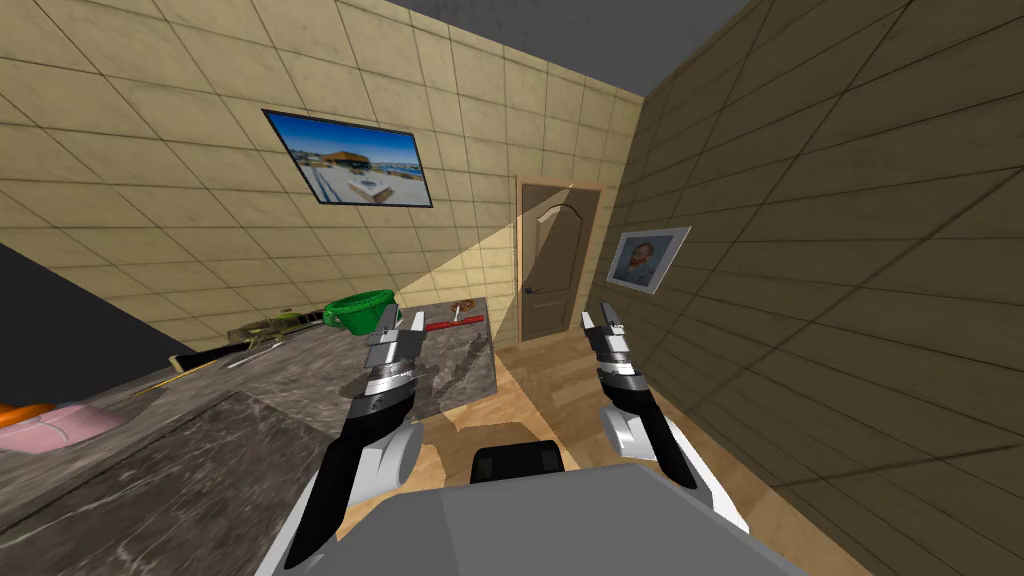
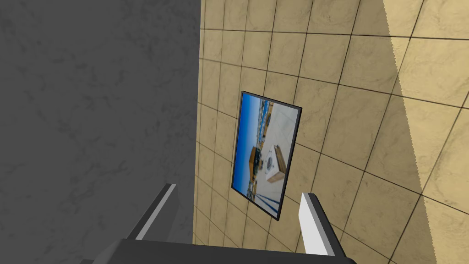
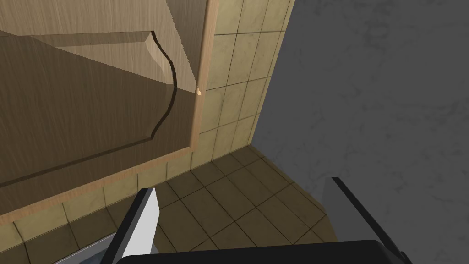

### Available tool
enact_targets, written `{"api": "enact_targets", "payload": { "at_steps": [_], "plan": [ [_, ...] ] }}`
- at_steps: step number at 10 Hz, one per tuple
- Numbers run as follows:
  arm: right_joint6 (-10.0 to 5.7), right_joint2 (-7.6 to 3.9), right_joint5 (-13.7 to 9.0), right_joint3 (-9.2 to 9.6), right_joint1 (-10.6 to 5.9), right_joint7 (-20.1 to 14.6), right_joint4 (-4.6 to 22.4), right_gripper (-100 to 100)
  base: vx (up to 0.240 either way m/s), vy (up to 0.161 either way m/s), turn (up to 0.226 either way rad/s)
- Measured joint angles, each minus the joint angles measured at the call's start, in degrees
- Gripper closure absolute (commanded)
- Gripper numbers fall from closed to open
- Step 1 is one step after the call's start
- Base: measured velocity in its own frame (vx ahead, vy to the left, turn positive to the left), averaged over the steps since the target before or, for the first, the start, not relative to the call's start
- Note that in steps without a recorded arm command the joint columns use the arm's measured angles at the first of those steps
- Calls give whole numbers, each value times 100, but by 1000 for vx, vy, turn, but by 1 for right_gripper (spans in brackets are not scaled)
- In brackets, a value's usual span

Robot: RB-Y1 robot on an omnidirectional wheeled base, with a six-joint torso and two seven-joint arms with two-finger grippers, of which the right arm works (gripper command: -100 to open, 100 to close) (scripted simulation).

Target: Pull the door open

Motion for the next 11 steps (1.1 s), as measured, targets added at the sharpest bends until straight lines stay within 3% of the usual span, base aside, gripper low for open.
{"api": "enact_targets", "payload": {
  "at_steps": [11],
  "plan": [
    [-83, -137, -104, -370, -576, 214, 1295, -100, 82, -45, 93]
  ]
}}
